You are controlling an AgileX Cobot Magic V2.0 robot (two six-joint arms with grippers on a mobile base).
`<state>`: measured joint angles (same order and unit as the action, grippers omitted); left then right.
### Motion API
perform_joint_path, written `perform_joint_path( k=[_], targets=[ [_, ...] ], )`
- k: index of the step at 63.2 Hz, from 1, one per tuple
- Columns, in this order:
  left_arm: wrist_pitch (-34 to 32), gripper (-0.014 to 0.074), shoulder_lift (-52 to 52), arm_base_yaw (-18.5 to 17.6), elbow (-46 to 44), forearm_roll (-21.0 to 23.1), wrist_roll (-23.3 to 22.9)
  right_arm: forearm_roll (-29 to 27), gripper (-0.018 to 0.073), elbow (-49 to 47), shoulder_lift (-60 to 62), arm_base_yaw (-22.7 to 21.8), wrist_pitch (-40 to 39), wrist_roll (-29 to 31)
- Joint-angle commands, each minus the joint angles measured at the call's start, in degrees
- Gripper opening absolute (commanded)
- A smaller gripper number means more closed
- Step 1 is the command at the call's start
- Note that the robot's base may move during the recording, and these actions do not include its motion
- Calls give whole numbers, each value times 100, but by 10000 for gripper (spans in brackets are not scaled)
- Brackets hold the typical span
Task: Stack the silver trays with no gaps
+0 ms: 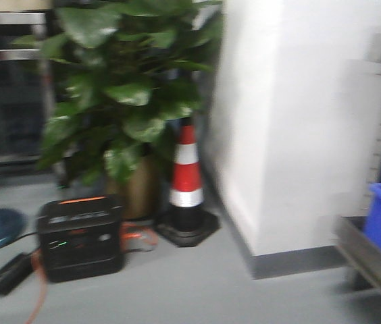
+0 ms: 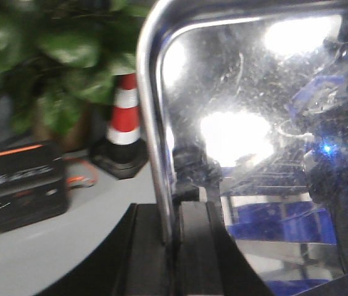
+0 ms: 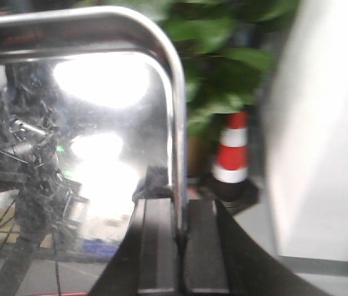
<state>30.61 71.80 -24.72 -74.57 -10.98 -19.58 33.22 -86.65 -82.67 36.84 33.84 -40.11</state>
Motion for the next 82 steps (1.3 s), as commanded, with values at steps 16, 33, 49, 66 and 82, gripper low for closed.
perform_joint_path(
  k=[16,33,49,66,82],
  targets=[
    [-512,-17,2,-183,-62,371,95,-338,-78,-13,6,154,-1155,-2],
    [-512,-17,2,-183,-62,371,95,-338,-78,-13,6,154,-1188,-2],
    [-512,-17,2,-183,-62,371,95,-338,-78,-13,6,154,-1201,-2],
    [-512,-17,2,-183,-62,371,95,-338,-78,-13,6,154,-1201,-2],
    [-512,-17,2,-183,-62,371,95,-338,-78,-13,6,154,-1228,-2]
  ],
)
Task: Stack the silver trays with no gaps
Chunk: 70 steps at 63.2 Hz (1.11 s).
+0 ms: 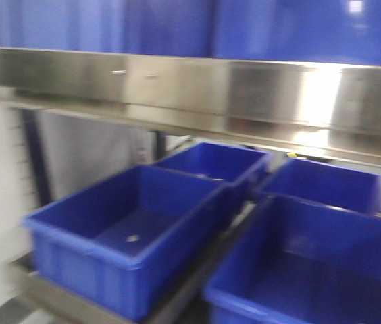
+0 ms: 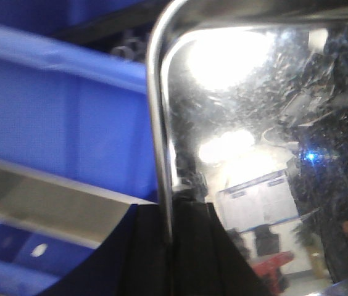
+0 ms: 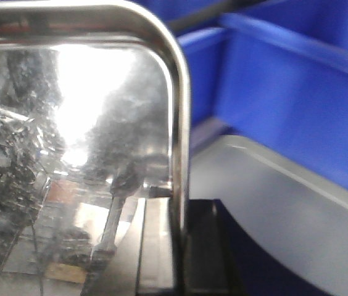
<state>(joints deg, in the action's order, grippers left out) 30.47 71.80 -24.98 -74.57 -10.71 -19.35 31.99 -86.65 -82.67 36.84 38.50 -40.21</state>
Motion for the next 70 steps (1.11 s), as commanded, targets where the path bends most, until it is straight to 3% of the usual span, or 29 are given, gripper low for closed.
perform_joint_path(
  k=[1,70],
  targets=[
    [-497,-17,2,-157,-62,344,72,-215,-78,-13,6,154,-1695,8],
    [-497,-17,2,-157,-62,344,72,-215,-78,-13,6,154,-1708,8]
  ],
)
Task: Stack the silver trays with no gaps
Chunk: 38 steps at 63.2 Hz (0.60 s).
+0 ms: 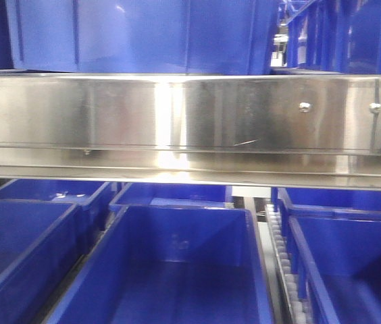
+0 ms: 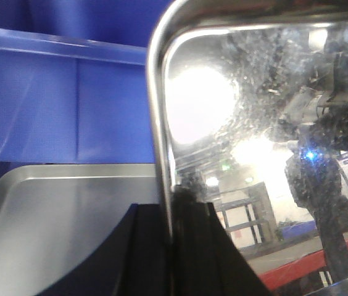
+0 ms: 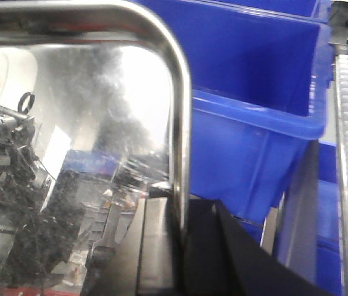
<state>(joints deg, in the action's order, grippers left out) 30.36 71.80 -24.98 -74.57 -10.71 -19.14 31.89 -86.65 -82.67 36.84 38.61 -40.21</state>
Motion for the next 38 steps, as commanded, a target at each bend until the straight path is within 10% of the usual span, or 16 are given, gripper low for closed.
perform_joint_path(
  k=[1,38],
  targets=[
    [-486,-17,2,-157,-62,344,51,-204,-78,-13,6,154,-1719,8],
    [-486,-17,2,-157,-62,344,51,-204,-78,-13,6,154,-1719,8]
  ],
)
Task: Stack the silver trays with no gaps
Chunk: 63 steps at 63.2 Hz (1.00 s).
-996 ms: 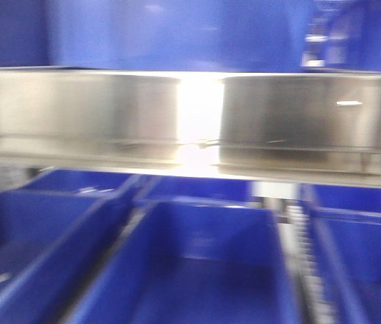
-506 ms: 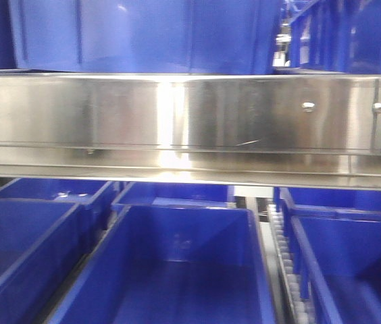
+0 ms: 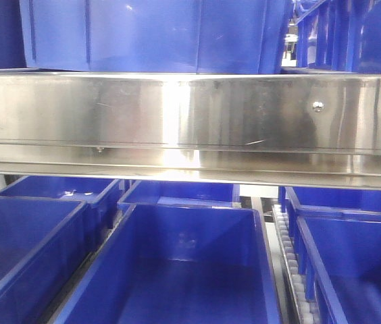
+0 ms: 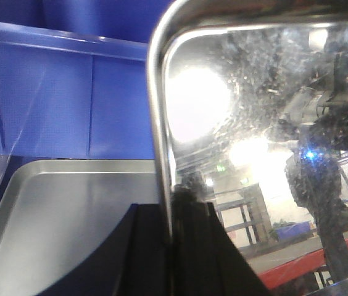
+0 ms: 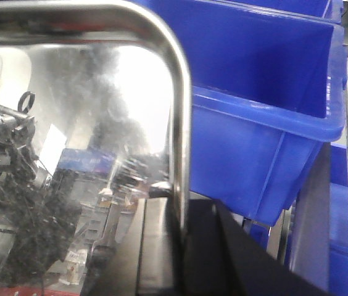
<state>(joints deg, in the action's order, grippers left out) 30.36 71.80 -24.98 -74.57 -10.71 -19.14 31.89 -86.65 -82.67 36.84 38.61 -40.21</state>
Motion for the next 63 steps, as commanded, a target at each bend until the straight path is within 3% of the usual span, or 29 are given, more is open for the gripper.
perform_joint_path(
  k=[1,23,44,57,63],
  targets=[
    [-486,-17,2,-157,-62,344,51,-204,-78,-13,6,154,-1719,8],
    [-486,-17,2,-157,-62,344,51,-204,-78,-13,6,154,-1719,8],
    [-615,-17,4,-119,-62,-102,51,-264,-78,-13,-7,154,-1785,8],
    [-744,-17,125,461,-62,-258,51,-546,-78,-13,-219,154,-1059,8],
    [-733,-17,255,772,-62,-79,51,-729,-78,-13,-412,154,-882,8]
  ],
)
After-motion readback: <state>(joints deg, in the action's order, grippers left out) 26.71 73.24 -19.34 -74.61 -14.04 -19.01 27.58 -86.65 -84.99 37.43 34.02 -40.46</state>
